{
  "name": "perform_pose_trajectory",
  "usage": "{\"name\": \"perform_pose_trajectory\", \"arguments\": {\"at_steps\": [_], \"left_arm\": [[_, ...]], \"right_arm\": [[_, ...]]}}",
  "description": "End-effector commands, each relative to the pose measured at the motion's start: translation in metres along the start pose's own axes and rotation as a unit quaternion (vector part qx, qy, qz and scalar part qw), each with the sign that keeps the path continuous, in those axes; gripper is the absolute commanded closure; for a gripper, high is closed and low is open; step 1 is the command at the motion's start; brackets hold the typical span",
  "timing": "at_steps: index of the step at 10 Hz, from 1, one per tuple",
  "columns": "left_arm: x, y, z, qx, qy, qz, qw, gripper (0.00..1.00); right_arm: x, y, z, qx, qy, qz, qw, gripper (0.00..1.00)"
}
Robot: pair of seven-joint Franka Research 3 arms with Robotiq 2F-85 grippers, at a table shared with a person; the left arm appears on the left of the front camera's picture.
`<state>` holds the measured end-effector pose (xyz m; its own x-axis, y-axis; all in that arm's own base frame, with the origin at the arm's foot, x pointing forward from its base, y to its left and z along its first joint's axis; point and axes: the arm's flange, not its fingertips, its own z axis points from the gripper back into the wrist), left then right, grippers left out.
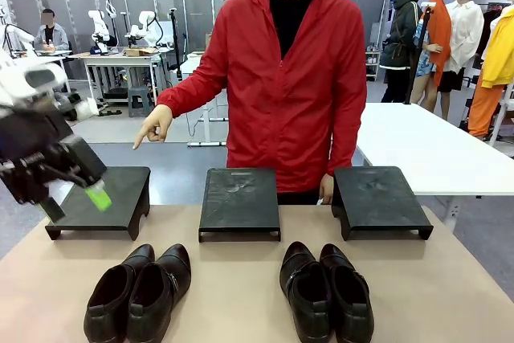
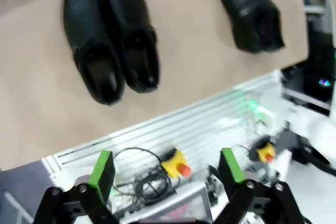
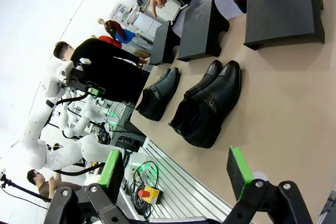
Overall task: Place the shoes on the stand as instructed by the person.
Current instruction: Pick up one pair of Shoes and place it on the Shoes Stand indicated by the person.
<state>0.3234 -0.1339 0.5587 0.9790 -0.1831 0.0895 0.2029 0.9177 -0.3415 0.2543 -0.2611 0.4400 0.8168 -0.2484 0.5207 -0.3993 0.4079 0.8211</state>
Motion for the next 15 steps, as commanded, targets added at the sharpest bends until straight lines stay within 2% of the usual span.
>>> {"name": "perform_pose_trajectory", "arguments": {"at_steps": [1, 4, 6, 7, 9, 10, 11, 12, 15], "left_arm": [[0.004, 0.002, -0.047, 0.043, -0.019, 0.026, 0.999, 0.00], [-0.003, 0.000, -0.103, 0.092, -0.023, 0.026, 0.995, 0.00], [-0.006, 0.008, -0.124, 0.090, -0.034, 0.050, 0.994, 0.00], [-0.006, 0.011, -0.129, 0.101, -0.056, 0.051, 0.992, 0.00], [-0.006, 0.013, -0.138, 0.085, -0.061, 0.051, 0.993, 0.00], [-0.004, 0.013, -0.143, 0.099, -0.060, 0.046, 0.992, 0.00], [-0.006, 0.016, -0.129, 0.085, -0.063, 0.032, 0.994, 0.00], [0.010, 0.008, -0.123, 0.083, -0.049, 0.043, 0.994, 0.00], [0.011, 0.008, -0.122, 0.078, -0.049, 0.040, 0.995, 0.00]], "right_arm": [[0.001, -0.001, 0.002, 0.006, -0.005, 0.011, 1.000, 0.00], [0.001, -0.001, 0.002, 0.006, -0.005, 0.011, 1.000, 0.00], [0.001, -0.001, 0.002, 0.006, -0.005, 0.011, 1.000, 0.00], [0.001, -0.001, 0.002, 0.006, -0.005, 0.011, 1.000, 0.00], [0.001, -0.001, 0.002, 0.006, -0.005, 0.011, 1.000, 0.00], [0.001, -0.001, 0.002, 0.006, -0.005, 0.011, 1.000, 0.00], [0.001, -0.001, 0.002, 0.006, -0.005, 0.011, 1.000, 0.00], [0.001, -0.001, 0.002, 0.006, -0.005, 0.011, 1.000, 0.00], [0.001, -0.001, 0.002, 0.006, -0.005, 0.011, 1.000, 0.00]]}}
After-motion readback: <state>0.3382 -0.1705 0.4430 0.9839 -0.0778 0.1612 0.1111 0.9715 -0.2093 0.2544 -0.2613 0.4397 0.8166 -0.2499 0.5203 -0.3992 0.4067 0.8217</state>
